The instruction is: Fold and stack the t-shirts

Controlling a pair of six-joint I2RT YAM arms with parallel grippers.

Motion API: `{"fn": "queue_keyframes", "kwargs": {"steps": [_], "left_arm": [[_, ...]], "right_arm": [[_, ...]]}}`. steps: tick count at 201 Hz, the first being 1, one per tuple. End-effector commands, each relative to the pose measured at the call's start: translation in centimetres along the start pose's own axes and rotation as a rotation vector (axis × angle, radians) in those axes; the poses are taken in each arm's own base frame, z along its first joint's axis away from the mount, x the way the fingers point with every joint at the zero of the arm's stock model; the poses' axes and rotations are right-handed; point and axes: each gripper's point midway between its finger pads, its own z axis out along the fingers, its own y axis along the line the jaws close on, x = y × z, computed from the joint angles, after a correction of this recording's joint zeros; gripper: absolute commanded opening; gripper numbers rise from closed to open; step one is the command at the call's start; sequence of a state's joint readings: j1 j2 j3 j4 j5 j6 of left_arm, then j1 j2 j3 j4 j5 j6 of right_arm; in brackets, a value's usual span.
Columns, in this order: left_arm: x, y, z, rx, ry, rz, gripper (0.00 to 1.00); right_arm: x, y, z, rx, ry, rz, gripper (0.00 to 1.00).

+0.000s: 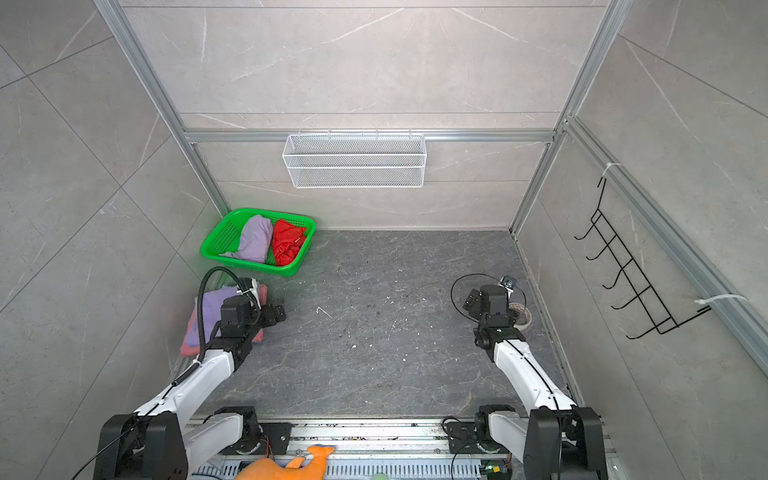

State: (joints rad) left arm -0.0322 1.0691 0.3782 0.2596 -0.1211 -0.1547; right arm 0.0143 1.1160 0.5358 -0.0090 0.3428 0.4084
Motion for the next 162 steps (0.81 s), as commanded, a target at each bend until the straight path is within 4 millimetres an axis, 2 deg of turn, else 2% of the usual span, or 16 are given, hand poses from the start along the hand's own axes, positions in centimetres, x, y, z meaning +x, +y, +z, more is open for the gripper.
{"fn": "queue_keyframes", "kwargs": {"steps": [1, 35, 66, 74, 106, 139, 162], "left_arm": [[-3.6, 1.3, -0.9, -0.069, -0.276, 0.056, 1.00], [-1.5, 1.7, 0.8, -0.095, -0.218, 0.099, 1.00], [-2.5, 1.3, 1.8, -0.085, -0.262, 0.121, 1.00], [-2.2, 1.2, 2.4, -0.076, -0.250, 0.133, 1.00], [-0.6, 0.9, 4.5, -0.060, -0.218, 0.153, 1.00], [-0.7, 1.5, 5.1, -0.083, -0.197, 0.135, 1.00], [-0.7, 3.0, 5.5, -0.106, -0.171, 0.072, 1.00]], "right_arm": [[-0.5, 0.1, -0.1, -0.017, -0.041, 0.036, 1.00], [-0.5, -0.1, 0.0, -0.008, -0.059, 0.040, 1.00], [-1.1, 0.3, 0.0, -0.030, -0.096, 0.013, 1.00], [-1.3, 0.5, 0.1, -0.040, -0.106, 0.002, 1.00], [-3.1, 1.2, -0.8, -0.097, -0.295, -0.040, 1.00], [-3.3, 1.9, -0.4, -0.106, -0.299, -0.120, 1.00], [-3.3, 3.0, 0.4, -0.142, -0.315, -0.133, 0.99]]}}
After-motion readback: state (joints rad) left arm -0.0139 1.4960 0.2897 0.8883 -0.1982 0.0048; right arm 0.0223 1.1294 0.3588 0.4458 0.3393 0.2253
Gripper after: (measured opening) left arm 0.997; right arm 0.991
